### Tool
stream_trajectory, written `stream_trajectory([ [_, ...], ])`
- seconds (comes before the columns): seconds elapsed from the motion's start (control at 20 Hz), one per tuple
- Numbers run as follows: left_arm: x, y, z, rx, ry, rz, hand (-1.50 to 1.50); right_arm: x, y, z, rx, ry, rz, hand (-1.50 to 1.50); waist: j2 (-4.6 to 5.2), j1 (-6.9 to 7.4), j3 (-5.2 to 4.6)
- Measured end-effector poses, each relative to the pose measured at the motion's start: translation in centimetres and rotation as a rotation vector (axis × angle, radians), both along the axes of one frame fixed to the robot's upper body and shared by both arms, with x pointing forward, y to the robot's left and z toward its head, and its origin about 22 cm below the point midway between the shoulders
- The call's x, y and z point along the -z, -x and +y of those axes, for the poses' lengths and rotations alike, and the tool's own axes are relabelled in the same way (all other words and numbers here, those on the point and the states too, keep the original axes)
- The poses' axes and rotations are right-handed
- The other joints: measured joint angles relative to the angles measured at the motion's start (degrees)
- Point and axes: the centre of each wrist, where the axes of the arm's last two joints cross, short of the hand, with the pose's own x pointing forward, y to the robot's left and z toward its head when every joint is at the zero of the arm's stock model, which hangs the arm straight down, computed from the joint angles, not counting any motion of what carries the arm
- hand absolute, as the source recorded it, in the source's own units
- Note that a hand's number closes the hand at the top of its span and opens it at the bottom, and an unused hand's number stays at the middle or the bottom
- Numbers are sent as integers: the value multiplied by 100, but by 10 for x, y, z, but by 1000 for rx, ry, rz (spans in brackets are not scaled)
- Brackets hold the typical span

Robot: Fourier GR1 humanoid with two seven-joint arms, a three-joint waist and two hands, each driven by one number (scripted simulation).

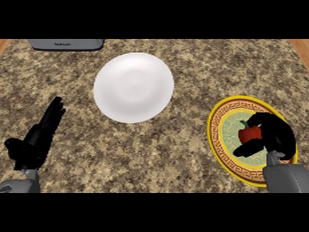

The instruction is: Pick the bell pepper from the plate and place it in the plate

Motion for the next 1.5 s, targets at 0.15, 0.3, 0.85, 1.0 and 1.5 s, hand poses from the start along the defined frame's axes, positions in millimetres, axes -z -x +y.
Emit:
stream_trajectory([
  [0.15, 3, -1, 0, 6, 5, 1, 0, 0, -2, 1, -62, 8, -18, 150, -2, 3, -4],
  [0.3, 2, -1, 3, 10, -1, -2, 0, 0, -12, -2, -187, -18, -5, 150, 12, 35, 0],
  [0.85, 3, -1, 2, 1, 1, 5, 0, -26, -26, -7, -482, 8, -199, 150, 38, -9, 43],
  [1.0, 2, 0, 3, 0, 3, 2, 0, -48, -20, -6, -515, 17, -262, 150, 39, -18, 50],
  [1.5, 3, 2, 0, 1, -2, 6, 0, -123, 0, 25, -546, 31, -566, 150, 40, -30, 57],
])
